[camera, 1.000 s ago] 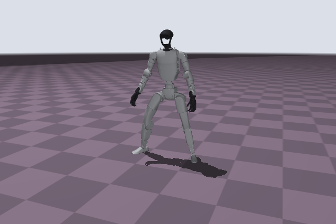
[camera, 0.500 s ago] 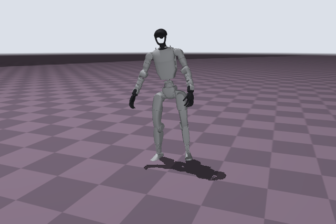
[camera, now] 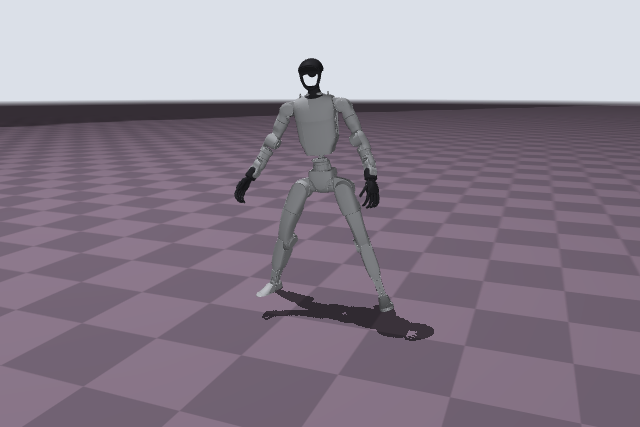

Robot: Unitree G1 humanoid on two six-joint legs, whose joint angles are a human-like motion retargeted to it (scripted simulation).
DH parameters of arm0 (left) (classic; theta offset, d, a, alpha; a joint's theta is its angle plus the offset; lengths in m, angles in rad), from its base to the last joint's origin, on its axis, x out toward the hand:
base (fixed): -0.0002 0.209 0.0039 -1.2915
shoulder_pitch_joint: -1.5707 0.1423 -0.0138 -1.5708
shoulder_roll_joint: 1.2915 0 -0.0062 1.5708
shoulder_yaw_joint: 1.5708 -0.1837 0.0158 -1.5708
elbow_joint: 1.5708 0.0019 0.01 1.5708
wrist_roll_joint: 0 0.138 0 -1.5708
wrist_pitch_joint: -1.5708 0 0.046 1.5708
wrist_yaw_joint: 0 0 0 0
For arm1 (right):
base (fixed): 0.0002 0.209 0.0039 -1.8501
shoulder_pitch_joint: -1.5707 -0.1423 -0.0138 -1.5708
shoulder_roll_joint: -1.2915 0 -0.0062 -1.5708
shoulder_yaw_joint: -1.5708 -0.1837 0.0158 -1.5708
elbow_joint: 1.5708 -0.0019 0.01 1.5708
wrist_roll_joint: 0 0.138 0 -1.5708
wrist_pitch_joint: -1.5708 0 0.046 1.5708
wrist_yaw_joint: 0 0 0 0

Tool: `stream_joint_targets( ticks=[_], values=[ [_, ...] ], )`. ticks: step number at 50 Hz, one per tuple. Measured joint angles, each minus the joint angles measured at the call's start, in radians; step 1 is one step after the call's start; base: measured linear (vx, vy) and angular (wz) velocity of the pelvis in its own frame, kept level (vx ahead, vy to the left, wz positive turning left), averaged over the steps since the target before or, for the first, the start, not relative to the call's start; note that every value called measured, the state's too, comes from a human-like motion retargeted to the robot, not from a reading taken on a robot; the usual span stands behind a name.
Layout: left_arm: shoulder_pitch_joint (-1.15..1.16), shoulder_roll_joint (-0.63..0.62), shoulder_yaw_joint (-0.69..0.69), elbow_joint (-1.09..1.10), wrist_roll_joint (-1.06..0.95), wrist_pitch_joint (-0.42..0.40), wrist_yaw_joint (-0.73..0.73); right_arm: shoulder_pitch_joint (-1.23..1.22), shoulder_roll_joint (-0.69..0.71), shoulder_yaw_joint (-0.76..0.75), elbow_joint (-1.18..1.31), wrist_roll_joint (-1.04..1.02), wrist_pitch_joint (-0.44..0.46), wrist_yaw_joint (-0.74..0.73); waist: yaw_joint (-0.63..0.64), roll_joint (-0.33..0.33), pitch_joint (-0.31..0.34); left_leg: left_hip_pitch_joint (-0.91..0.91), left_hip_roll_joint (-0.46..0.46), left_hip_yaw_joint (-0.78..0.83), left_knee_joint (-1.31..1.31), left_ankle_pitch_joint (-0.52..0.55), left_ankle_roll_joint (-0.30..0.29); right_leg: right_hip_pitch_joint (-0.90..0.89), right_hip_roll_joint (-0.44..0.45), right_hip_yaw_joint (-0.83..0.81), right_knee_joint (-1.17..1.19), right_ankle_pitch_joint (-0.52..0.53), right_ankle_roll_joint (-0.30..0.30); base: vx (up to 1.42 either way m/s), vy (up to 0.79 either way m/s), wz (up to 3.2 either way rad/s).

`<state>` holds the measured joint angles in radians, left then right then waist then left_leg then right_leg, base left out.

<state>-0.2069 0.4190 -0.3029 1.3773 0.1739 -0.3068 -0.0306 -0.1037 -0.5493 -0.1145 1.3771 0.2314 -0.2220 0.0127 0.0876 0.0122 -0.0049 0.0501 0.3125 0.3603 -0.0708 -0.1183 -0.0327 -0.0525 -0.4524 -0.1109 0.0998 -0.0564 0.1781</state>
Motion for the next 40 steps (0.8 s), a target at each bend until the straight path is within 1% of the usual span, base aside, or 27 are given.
stream_joint_targets(
  ticks=[3,5,7,10,11,12,13,15,18,20,21,22,23,24,25,27,28,29,30,32,35,40],
  values=[
    [-0.015,-0.033,0.024,0.020,-0.084,0.018,0.006,-0.014,0.001,-0.080,0.016,-0.051,0.043,-0.015,-0.011,0.006,0.020,0.007,-0.031,-0.005,0.004,-0.008,-0.069,0.014,-0.041,-0.032,-0.025,0.090,-0.005,0.02,0.67,-0.03],
    [0.004,-0.044,0.031,0.032,-0.081,0.029,-0.019,-0.005,0.021,-0.076,0.013,0.007,0.047,-0.018,-0.030,-0.018,0.020,-0.046,-0.061,0.014,0.156,-0.104,-0.129,-0.054,-0.109,-0.084,0.130,0.063,-0.009,0.03,0.63,-0.09],
    [-0.008,-0.055,0.064,0.035,-0.105,0.061,-0.052,-0.017,0.036,-0.118,0.009,-0.030,0.077,0.025,-0.028,0.008,0.021,-0.004,-0.085,0.018,0.022,-0.034,-0.106,-0.041,-0.076,-0.154,0.102,0.064,-0.028,-0.04,0.54,-0.19],
    [-0.005,-0.063,0.079,0.021,-0.102,0.094,-0.088,-0.014,0.054,-0.090,-0.013,0.003,0.080,0.054,-0.040,0.047,0.035,0.007,-0.085,0.022,-0.008,-0.026,-0.100,-0.075,-0.024,-0.226,0.273,-0.074,-0.076,-0.04,0.45,0.08],
    [0.008,-0.061,0.075,0.012,-0.095,0.097,-0.079,-0.008,0.060,-0.057,-0.021,0.040,0.071,0.038,-0.060,0.038,0.032,-0.028,-0.092,0.018,0.063,-0.071,-0.110,-0.118,-0.032,-0.222,0.398,-0.134,-0.089,-0.01,0.37,0.37],
    [0.016,-0.061,0.074,0.005,-0.095,0.099,-0.076,-0.007,0.065,-0.035,-0.027,0.056,0.064,0.029,-0.072,0.036,0.031,-0.046,-0.098,0.013,0.089,-0.089,-0.112,-0.150,-0.015,-0.209,0.482,-0.183,-0.098,-0.05,0.31,0.24],
    [0.012,-0.062,0.082,0.001,-0.108,0.102,-0.081,-0.013,0.071,-0.038,-0.028,0.034,0.063,0.037,-0.069,0.045,0.035,-0.027,-0.101,0.009,0.024,-0.053,-0.096,-0.157,0.051,-0.180,0.482,-0.211,-0.102,-0.09,0.27,-0.03],
    [0.011,-0.060,0.083,0.003,-0.111,0.104,-0.085,-0.018,0.083,-0.028,-0.027,0.023,0.051,0.034,-0.070,0.049,0.042,-0.012,-0.111,0.013,-0.014,-0.037,-0.090,-0.184,0.149,-0.140,0.537,-0.276,-0.108,-0.08,0.22,-0.18],
    [0.020,-0.057,0.092,0.017,-0.095,0.101,-0.106,-0.019,0.100,-0.002,-0.020,0.021,0.031,0.041,-0.069,0.031,0.031,-0.017,-0.146,0.030,-0.016,-0.042,-0.082,-0.207,0.272,-0.119,0.510,-0.338,-0.104,-0.03,0.18,-0.23],
    [0.031,-0.060,0.100,0.024,-0.096,0.098,-0.124,-0.018,0.104,0.018,-0.014,0.017,0.023,0.050,-0.067,0.017,0.019,-0.023,-0.181,0.042,-0.016,-0.048,-0.073,-0.188,0.340,-0.109,0.377,-0.309,-0.104,-0.03,0.17,-0.26],
    [0.037,-0.064,0.102,0.025,-0.106,0.097,-0.129,-0.018,0.102,0.027,-0.010,0.011,0.023,0.049,-0.064,0.010,0.015,-0.024,-0.205,0.050,-0.016,-0.051,-0.066,-0.166,0.357,-0.097,0.286,-0.266,-0.110,-0.02,0.17,-0.29],
    [0.044,-0.069,0.102,0.027,-0.101,0.093,-0.132,-0.018,0.100,0.042,-0.006,0.014,0.019,0.046,-0.061,0.003,0.012,-0.027,-0.227,0.062,-0.003,-0.064,-0.065,-0.152,0.363,-0.089,0.225,-0.232,-0.118,0.00,0.19,-0.34],
    [0.052,-0.075,0.100,0.031,-0.068,0.086,-0.132,-0.016,0.099,0.069,-0.004,0.037,0.010,0.040,-0.056,-0.007,0.014,-0.034,-0.246,0.084,0.036,-0.093,-0.076,-0.155,0.347,-0.087,0.224,-0.217,-0.129,0.00,0.19,-0.45],
    [0.056,-0.084,0.100,0.029,-0.085,0.084,-0.136,-0.017,0.094,0.068,0.004,0.011,0.014,0.040,-0.041,-0.004,0.011,-0.032,-0.264,0.087,0.023,-0.085,-0.062,-0.140,0.347,-0.066,0.164,-0.181,-0.131,-0.03,0.18,-0.57],
    [0.057,-0.096,0.100,0.025,-0.127,0.085,-0.141,-0.021,0.087,0.053,0.014,-0.040,0.023,0.043,-0.021,0.006,0.005,-0.024,-0.281,0.081,-0.016,-0.059,-0.035,-0.116,0.354,-0.036,0.074,-0.134,-0.129,-0.05,0.17,-0.62],
    [0.061,-0.121,0.088,0.024,-0.108,0.078,-0.156,-0.020,0.074,0.062,0.029,-0.061,0.020,0.051,0.011,0.020,0.009,-0.027,-0.299,0.060,0.003,-0.068,-0.029,-0.112,0.328,-0.007,0.062,-0.109,-0.103,-0.01,0.20,-0.45],
    [0.069,-0.133,0.084,0.027,-0.054,0.069,-0.162,-0.016,0.069,0.091,0.032,-0.026,0.010,0.055,0.013,0.023,0.016,-0.041,-0.300,0.045,0.063,-0.106,-0.050,-0.123,0.304,-0.008,0.111,-0.125,-0.083,0.02,0.20,-0.24],
    [0.072,-0.144,0.084,0.023,-0.066,0.071,-0.171,-0.021,0.063,0.088,0.040,-0.055,0.019,0.064,0.021,0.024,0.017,-0.035,-0.311,0.013,0.047,-0.101,-0.031,-0.106,0.293,0.008,0.067,-0.098,-0.061,0.00,0.18,-0.20],
    [0.072,-0.154,0.086,0.015,-0.110,0.078,-0.183,-0.030,0.057,0.070,0.050,-0.116,0.037,0.076,0.033,0.025,0.013,-0.020,-0.325,-0.029,-0.007,-0.075,0.009,-0.076,0.287,0.032,-0.023,-0.050,-0.036,-0.01,0.15,-0.22],
    [0.081,-0.159,0.079,0.006,-0.126,0.075,-0.196,-0.040,0.055,0.065,0.051,-0.148,0.045,0.083,0.039,0.014,0.020,-0.006,-0.314,-0.037,-0.004,-0.099,0.020,-0.046,0.259,0.039,-0.078,-0.022,-0.003,0.01,0.14,-0.21],
    [0.095,-0.150,0.074,0.006,-0.133,0.053,-0.186,-0.047,0.069,0.060,0.032,-0.144,0.037,0.073,0.045,-0.017,0.018,0.010,-0.266,0.008,0.017,-0.122,0.027,-0.032,0.217,0.048,-0.118,-0.004,0.032,0.02,0.14,-0.20],
    [0.091,-0.129,0.081,0.035,-0.063,0.013,-0.103,-0.035,0.095,0.072,-0.016,-0.050,-0.005,0.055,0.042,-0.072,0.012,0.025,-0.169,0.059,0.059,-0.115,0.040,-0.030,0.144,0.050,-0.140,0.011,0.068,0.01,0.19,0.03]
  ],
)
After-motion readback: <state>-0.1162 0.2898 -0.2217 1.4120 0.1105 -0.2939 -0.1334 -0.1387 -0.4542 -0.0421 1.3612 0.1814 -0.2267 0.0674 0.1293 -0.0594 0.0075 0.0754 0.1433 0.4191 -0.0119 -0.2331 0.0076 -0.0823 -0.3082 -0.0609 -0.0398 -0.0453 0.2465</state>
